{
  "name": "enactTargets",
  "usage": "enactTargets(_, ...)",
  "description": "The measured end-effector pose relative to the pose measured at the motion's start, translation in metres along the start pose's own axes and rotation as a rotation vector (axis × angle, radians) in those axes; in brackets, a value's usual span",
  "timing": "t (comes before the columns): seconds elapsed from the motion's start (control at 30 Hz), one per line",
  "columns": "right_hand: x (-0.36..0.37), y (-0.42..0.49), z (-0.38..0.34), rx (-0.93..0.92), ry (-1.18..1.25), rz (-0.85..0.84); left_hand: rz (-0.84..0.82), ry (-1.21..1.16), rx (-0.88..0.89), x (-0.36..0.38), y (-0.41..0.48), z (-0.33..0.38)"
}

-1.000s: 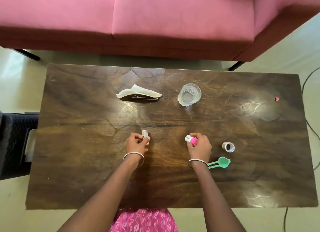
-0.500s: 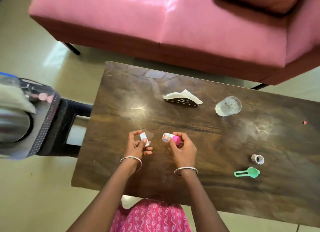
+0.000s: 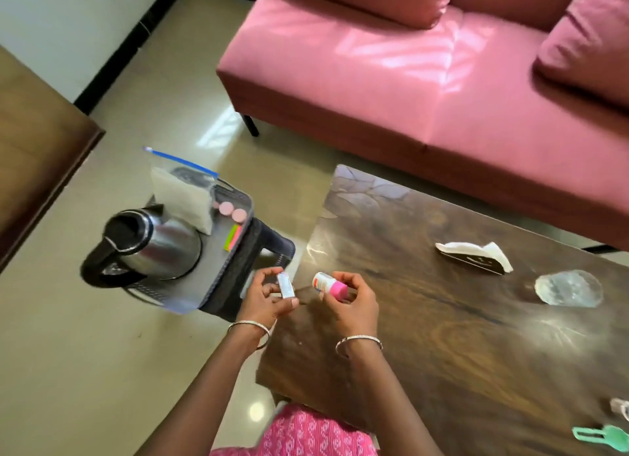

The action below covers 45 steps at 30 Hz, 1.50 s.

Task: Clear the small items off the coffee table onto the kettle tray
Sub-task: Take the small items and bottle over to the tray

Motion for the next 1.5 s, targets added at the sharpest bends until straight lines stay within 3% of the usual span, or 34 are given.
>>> enactTargets(0.27, 0.104, 0.030, -0.049, -0.083, -0.041, -0.082, 0.186, 0.369, 0.055, -0.120, 0.043, 0.036)
enactTargets(0.37, 0.125, 0.045, -0.055, -0.105, -0.071, -0.087, 0.233, 0.625, 0.068, -0.141, 0.074, 0.049)
enactTargets(0.6, 0.147, 0.079, -0.046, -0.118, -0.084, -0.053, 0.317, 0.851, 0.063, -0.160, 0.152, 0.054)
enactTargets(0.8, 0.157, 0.097, -0.026, -0.114, -0.107, -0.074, 0.436, 0.953, -0.010, -0.178, 0.187, 0.043)
enactTargets(1.03, 0.163, 0.096, -0.006, -0.081, -0.125, -0.110, 0.424, 1.011, -0.018, -0.181, 0.205, 0.033)
enactTargets(1.5, 0.191, 0.097, -0.006, -0.075, -0.177, -0.167, 0.401, 0.908, 0.049, -0.176, 0.199, 0.023)
Point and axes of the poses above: each hand's wrist, its own y-axis towards the middle knuckle, its own x-axis out of the palm, z = x × y, the point moved 8 cm from there along y, towards the middle knuckle, and after that the axes turned 6 degrees about -z, right-handed, at the moved point
